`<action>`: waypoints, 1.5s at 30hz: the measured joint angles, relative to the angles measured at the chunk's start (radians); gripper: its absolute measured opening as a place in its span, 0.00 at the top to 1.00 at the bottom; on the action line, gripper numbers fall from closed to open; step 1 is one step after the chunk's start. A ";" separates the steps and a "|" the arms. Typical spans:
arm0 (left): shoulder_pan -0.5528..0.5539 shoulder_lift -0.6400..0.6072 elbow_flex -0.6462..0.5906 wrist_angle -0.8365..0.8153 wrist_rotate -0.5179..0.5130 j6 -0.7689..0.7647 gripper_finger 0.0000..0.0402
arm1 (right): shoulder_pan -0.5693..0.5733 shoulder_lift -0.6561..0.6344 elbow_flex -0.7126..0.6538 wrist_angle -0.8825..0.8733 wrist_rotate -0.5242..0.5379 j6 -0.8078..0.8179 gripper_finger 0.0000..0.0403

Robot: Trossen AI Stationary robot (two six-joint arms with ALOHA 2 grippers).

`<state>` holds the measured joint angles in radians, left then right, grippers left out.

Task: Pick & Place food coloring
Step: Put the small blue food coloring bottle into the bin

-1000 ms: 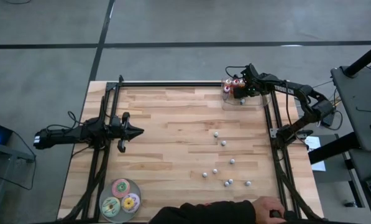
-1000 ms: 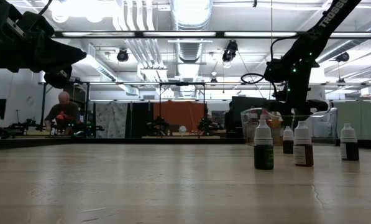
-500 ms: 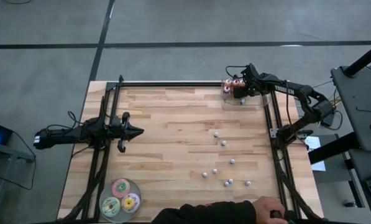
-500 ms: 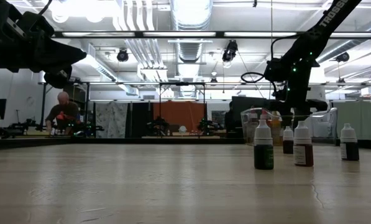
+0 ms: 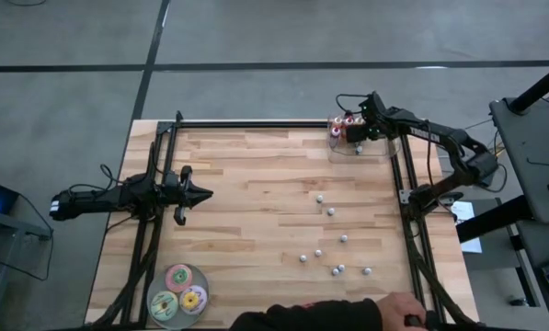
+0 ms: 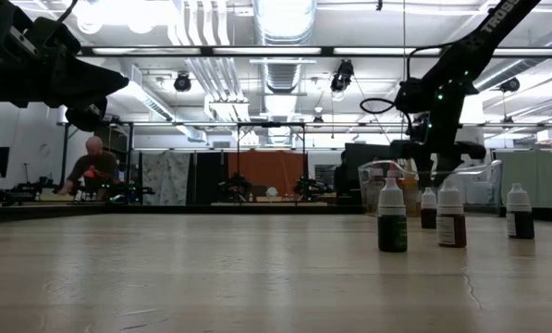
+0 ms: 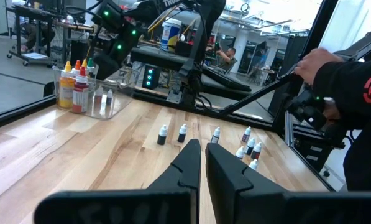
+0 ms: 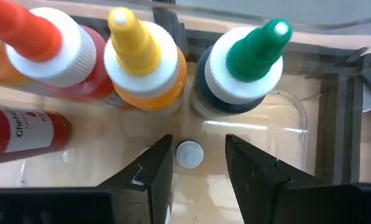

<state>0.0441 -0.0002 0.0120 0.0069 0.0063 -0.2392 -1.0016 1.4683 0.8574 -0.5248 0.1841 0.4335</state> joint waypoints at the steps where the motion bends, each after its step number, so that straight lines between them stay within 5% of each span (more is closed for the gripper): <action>1: 0.000 0.000 0.000 0.000 0.000 0.000 1.00 | 0.000 -0.004 0.000 0.000 0.000 0.000 0.66; 18: 0.000 0.000 0.000 0.000 0.000 0.000 1.00 | 0.115 -0.192 0.001 0.001 -0.083 -0.056 0.65; 27: 0.000 0.000 0.000 0.000 0.000 0.000 1.00 | 0.192 -0.304 0.001 -0.001 -0.256 -0.145 0.65; 35: 0.000 0.000 0.000 0.000 0.000 0.000 1.00 | 0.247 -0.327 0.001 -0.053 -0.417 -0.233 0.65; 45: 0.000 0.000 0.000 0.000 0.000 0.000 1.00 | 0.385 -0.327 0.001 -0.070 -0.430 -0.337 0.65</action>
<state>0.0441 -0.0002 0.0123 0.0070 0.0063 -0.2391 -0.6169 1.1416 0.8585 -0.5953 -0.2462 0.0963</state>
